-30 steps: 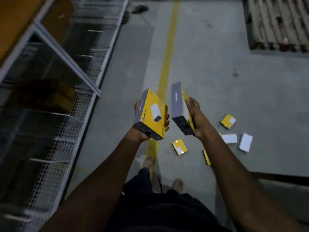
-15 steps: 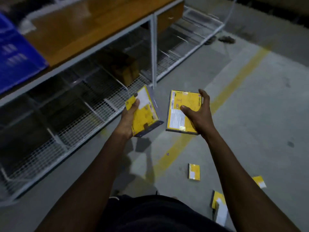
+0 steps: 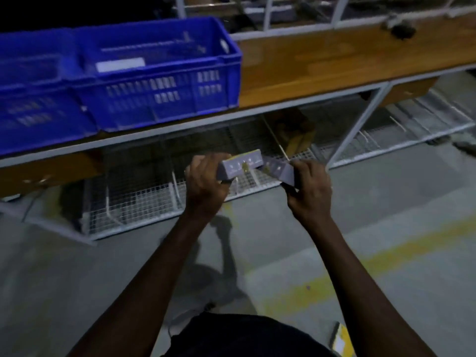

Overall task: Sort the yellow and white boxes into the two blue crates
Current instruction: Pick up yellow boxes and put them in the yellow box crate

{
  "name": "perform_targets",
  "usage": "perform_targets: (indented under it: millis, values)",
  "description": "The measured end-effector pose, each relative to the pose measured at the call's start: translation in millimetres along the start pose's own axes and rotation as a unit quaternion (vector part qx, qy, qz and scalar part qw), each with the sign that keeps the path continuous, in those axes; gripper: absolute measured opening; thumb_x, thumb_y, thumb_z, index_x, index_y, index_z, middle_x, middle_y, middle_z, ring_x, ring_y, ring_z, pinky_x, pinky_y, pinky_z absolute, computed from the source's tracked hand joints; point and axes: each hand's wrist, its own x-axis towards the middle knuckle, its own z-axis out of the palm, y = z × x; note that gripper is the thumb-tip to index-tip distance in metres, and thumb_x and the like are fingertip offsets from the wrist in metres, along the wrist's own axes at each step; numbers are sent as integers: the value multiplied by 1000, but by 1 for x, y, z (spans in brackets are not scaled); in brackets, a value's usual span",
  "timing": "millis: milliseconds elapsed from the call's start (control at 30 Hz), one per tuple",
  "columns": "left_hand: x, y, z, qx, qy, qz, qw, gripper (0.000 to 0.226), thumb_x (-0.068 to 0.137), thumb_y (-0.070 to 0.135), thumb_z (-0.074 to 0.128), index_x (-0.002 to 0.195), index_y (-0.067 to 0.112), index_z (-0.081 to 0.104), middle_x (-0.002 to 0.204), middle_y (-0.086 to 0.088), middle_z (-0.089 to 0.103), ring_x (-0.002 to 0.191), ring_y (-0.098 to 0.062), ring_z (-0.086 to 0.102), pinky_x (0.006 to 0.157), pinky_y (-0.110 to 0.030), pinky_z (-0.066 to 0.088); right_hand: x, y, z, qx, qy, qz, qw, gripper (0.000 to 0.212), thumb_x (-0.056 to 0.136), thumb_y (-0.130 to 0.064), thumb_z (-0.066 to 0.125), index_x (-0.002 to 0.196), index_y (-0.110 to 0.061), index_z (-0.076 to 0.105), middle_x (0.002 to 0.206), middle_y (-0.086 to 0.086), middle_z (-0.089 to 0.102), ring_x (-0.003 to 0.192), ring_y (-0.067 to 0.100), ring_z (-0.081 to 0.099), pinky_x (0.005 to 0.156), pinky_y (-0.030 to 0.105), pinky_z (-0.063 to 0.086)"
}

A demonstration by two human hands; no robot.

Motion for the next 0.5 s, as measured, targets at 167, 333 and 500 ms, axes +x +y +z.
perform_targets:
  millis: [167, 333, 500]
  values:
    - [0, -69, -65, 59, 116, 73, 989, 50, 67, -4, 74, 107, 19, 55, 108, -6, 69, 93, -29, 56, 79, -39, 42, 40, -76, 58, 46, 76, -106, 990, 54, 64, -1, 66, 113, -14, 51, 107, 16, 55, 88, 38, 53, 69, 41, 39]
    - [5, -108, -129, 129, 199, 125, 963, 18, 91, 20, 64, 104, 21, 52, 113, -2, 65, 97, -31, 60, 83, -50, 43, 69, -148, 88, 99, 167, -178, 965, 55, 54, 2, 65, 102, -20, 54, 104, 8, 48, 89, 33, 53, 72, 41, 35]
    - [11, -133, -172, 171, 275, 103, 941, 31, 85, 26, 74, 105, 18, 51, 115, -2, 57, 102, -30, 57, 84, -56, 46, 102, -207, 111, 173, 168, -194, 951, 59, 46, 3, 61, 100, -17, 52, 104, 8, 48, 92, 30, 50, 77, 37, 29]
